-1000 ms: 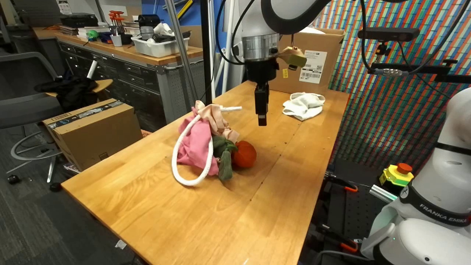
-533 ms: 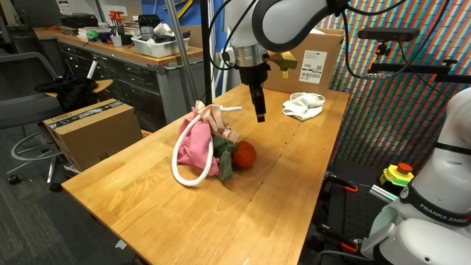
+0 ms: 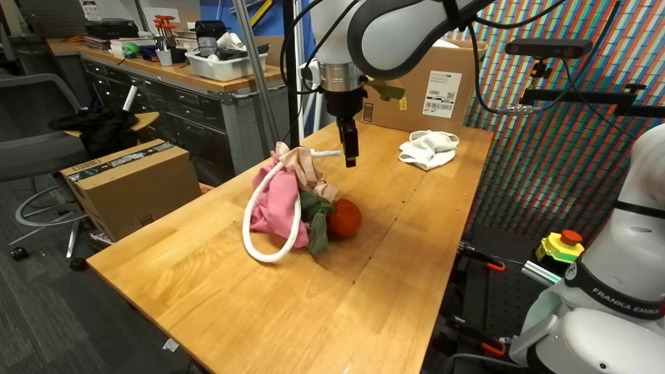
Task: Move the towel to the right, move the rope to the left, move the peach shirt to the right, move the radish forwards
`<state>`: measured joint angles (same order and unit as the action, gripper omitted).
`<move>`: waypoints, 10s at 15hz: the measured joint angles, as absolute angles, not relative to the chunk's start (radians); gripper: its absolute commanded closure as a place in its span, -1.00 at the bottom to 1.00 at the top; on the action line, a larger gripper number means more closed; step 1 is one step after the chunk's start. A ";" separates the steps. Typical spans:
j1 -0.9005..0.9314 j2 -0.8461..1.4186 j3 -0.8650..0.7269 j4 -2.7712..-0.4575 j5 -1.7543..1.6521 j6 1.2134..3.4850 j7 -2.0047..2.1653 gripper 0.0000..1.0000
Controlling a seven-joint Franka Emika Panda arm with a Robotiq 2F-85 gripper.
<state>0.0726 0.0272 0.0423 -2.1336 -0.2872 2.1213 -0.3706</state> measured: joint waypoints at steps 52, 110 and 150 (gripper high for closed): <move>-0.025 0.209 0.040 -1.993 -0.018 2.190 -0.554 -0.46; 0.167 -0.155 -0.020 -2.286 0.439 1.808 -0.797 0.84; 0.137 0.211 0.175 -2.054 0.295 1.732 -0.683 -1.00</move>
<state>0.1375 0.2113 0.1750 -2.0539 0.2954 1.7325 -0.6826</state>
